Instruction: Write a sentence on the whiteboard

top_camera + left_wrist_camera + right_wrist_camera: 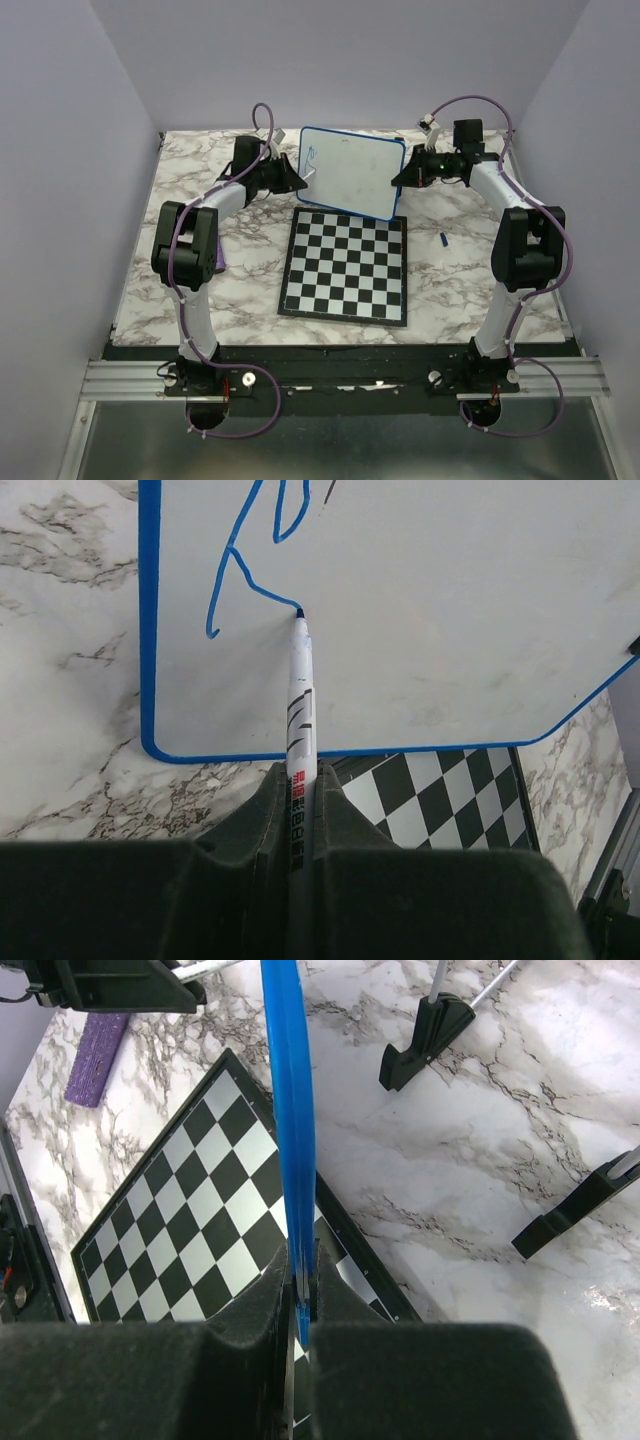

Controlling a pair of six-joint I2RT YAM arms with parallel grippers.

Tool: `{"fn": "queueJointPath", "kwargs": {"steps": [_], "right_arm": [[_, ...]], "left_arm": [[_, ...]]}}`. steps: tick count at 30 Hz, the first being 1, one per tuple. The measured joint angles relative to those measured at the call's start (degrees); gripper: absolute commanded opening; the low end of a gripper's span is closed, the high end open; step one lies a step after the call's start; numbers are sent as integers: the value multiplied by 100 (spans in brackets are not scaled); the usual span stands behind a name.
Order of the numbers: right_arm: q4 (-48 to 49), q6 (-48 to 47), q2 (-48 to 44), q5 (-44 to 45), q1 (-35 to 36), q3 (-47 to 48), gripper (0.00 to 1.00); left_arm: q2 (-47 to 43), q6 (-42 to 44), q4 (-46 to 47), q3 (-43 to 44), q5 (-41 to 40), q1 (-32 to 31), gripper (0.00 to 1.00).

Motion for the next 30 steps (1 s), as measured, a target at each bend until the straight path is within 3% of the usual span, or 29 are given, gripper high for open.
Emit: {"fn": "queueJointPath", "kwargs": {"steps": [15, 30], "right_arm": [[0, -2, 0, 0, 0, 0, 0], [0, -2, 2, 0, 0, 0, 0]], "left_arm": [[-710, -153, 192, -267, 26, -4, 0], [-667, -170, 225, -90, 22, -2, 0]]}}
